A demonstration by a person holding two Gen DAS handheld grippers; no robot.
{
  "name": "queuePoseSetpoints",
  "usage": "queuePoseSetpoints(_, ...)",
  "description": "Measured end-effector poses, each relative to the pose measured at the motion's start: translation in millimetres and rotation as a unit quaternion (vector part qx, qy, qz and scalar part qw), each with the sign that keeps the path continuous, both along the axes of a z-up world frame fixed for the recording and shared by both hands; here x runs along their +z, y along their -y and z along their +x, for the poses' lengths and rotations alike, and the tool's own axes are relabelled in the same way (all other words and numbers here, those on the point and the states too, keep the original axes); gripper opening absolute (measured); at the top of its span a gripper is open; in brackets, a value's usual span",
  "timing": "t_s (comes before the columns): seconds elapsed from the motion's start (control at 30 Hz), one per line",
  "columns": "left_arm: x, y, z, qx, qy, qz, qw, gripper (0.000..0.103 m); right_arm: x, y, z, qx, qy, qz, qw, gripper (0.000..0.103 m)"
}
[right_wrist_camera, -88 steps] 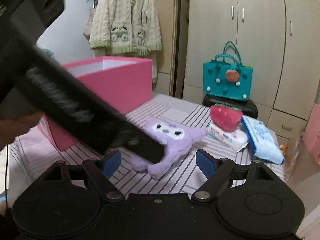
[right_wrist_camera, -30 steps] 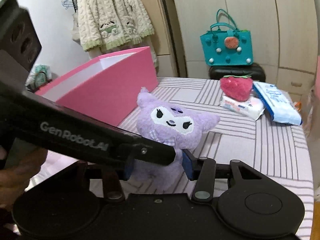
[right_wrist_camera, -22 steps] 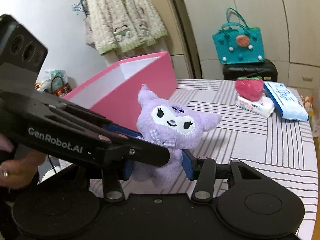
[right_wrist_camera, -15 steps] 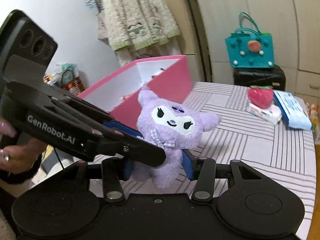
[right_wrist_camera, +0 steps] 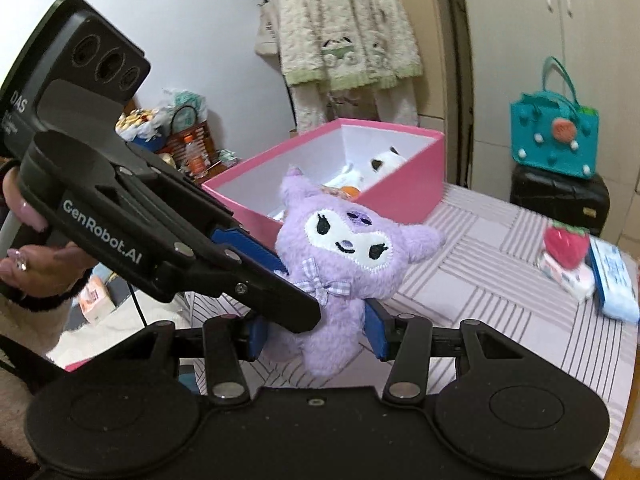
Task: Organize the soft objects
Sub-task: 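Carry the purple plush with both tools into the pink box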
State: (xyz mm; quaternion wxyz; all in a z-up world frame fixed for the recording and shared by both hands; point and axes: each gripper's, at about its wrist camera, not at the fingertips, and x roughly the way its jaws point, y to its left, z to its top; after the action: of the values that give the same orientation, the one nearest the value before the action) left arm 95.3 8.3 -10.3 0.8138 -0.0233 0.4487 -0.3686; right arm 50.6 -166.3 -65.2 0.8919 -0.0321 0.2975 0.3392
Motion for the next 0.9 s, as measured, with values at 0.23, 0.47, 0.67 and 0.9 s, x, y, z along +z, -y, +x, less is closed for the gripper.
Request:
queuePoseSetpoints(0.23, 12, -24, 0, 0.018, 0.013, -0.017, 0.9996, 0.036, 16, -13, 17, 0.038, -0.011, 0.033, 0.999, 0.055)
queuePoseSetpoints(0.47, 25, -52, 6, 0.043, 0.055, -0.014, 0.9975, 0.036, 30, -47, 45, 0.06, 0.01, 0.02, 0.998, 0.055)
queuePoseSetpoints(0.67, 23, -83, 35, 0.086, 0.07, -0.033, 0.9933, 0.036, 28, -72, 94, 0.075, -0.021, 0.043, 0.996, 0.055)
queuePoseSetpoints(0.9, 9, -120, 81, 0.154, 0.06, -0.041, 0.9854, 0.036, 26, -112, 157, 0.09, -0.052, 0.038, 0.994, 0.055)
